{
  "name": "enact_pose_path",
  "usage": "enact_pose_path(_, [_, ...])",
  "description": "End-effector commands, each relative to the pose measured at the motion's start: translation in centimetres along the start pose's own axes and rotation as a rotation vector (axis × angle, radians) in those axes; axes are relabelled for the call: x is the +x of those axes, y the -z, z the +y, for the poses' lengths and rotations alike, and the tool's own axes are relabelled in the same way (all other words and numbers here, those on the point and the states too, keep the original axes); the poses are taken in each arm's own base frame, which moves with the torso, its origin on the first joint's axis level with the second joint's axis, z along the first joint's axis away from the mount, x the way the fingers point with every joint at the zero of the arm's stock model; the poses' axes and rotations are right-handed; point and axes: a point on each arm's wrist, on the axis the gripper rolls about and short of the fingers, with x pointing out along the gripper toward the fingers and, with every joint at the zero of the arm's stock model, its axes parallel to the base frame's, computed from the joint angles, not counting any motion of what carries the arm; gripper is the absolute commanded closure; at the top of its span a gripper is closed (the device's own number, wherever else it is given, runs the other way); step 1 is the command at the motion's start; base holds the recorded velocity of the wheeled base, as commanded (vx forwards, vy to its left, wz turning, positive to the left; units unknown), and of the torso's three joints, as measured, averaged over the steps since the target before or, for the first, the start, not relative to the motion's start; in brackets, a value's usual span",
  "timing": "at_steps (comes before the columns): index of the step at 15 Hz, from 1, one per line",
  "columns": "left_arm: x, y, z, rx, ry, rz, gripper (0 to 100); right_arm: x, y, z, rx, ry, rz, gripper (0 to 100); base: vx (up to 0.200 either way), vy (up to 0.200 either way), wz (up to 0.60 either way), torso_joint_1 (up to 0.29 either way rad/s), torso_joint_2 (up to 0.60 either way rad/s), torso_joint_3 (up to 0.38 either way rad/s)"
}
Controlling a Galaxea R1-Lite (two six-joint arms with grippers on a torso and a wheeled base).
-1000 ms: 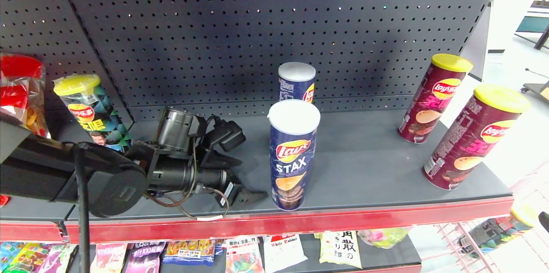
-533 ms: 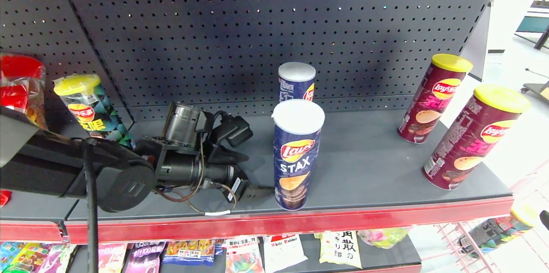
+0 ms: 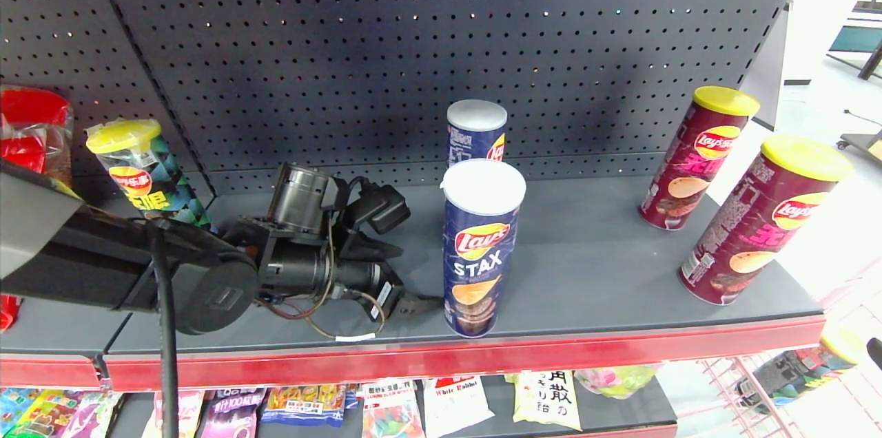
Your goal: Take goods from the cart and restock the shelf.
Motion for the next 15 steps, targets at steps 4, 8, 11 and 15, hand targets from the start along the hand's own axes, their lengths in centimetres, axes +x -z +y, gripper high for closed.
enact_pose_path(4, [0.44, -0.11, 0.14, 0.002, 0.001, -0.001, 0, -0.02, -0.01, 0.00, -0.002, 0.001, -0.002, 0, 0.000, 0.000, 0.00, 0.000, 0.00, 0.000])
enact_pose_path(8, [0.52, -0.25, 0.21, 0.002, 0.000, -0.005, 0, -0.03, -0.05, 0.00, -0.002, 0.001, -0.003, 0, 0.000, 0.000, 0.00, 0.000, 0.00, 0.000])
enact_pose_path(11, [0.56, -0.28, 0.11, 0.003, 0.002, -0.005, 0, 0.00, 0.00, 0.00, -0.002, 0.001, 0.000, 0, 0.000, 0.000, 0.00, 0.000, 0.00, 0.000])
enact_pose_path(15, [0.66, -0.22, 0.08, 0.003, 0.004, -0.002, 0, -0.02, -0.01, 0.00, -0.002, 0.001, -0.002, 0, 0.000, 0.000, 0.00, 0.000, 0.00, 0.000])
